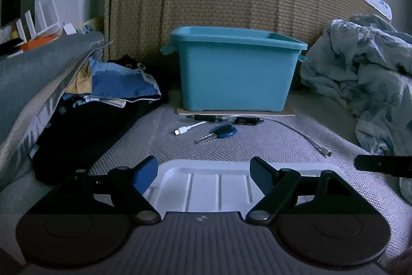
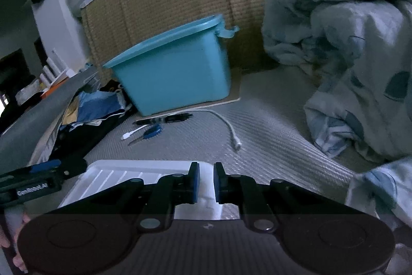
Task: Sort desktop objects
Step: 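Move the right tool toward the black pen beside the white cable, then close the right gripper on the black pen and lift it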
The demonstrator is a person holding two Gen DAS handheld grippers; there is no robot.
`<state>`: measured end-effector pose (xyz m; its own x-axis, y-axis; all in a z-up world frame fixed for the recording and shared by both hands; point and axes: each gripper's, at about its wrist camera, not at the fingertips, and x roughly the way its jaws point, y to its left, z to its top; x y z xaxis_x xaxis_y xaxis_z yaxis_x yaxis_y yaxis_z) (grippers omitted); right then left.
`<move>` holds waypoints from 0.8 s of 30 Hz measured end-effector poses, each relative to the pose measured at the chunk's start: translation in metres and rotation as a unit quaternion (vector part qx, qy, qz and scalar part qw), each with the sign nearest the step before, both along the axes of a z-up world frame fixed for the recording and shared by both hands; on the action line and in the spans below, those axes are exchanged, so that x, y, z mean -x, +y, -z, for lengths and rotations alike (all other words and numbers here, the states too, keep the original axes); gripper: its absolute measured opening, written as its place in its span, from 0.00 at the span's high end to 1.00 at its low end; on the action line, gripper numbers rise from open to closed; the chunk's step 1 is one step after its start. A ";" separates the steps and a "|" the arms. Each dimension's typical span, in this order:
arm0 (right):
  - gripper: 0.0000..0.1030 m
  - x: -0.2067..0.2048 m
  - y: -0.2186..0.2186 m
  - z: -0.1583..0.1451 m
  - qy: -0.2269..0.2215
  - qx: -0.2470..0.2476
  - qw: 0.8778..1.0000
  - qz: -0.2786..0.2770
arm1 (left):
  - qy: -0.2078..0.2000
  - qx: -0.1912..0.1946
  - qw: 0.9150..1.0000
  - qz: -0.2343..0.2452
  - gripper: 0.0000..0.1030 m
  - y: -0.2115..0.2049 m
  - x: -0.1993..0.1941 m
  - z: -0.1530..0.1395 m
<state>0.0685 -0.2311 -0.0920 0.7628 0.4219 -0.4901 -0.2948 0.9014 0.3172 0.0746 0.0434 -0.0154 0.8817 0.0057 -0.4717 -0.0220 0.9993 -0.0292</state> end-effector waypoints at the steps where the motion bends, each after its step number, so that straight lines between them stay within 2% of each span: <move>1: 0.87 -0.003 0.004 -0.002 0.000 0.008 1.000 -0.008 | 0.001 0.005 1.000 0.000 0.21 0.001 -0.001 0.000; 6: 0.85 -0.019 0.034 -0.015 -0.015 0.071 0.995 -0.061 | 0.001 0.017 1.000 -0.002 0.21 0.003 -0.003 0.001; 13: 0.85 -0.067 0.085 -0.033 -0.027 0.164 0.978 -0.125 | 0.010 0.030 0.999 0.000 0.21 0.004 -0.009 0.005; 16: 0.77 -0.088 0.103 -0.031 -0.021 0.186 0.974 -0.128 | 0.014 0.035 0.999 0.001 0.21 0.005 -0.011 0.007; 21: 0.77 -0.120 0.127 -0.024 0.009 0.183 0.975 -0.124 | 0.016 0.048 0.999 -0.001 0.21 0.008 -0.012 0.008; 24: 0.77 -0.133 0.145 -0.022 0.014 0.196 0.972 -0.133 | 0.020 0.054 0.998 -0.002 0.21 0.009 -0.014 0.010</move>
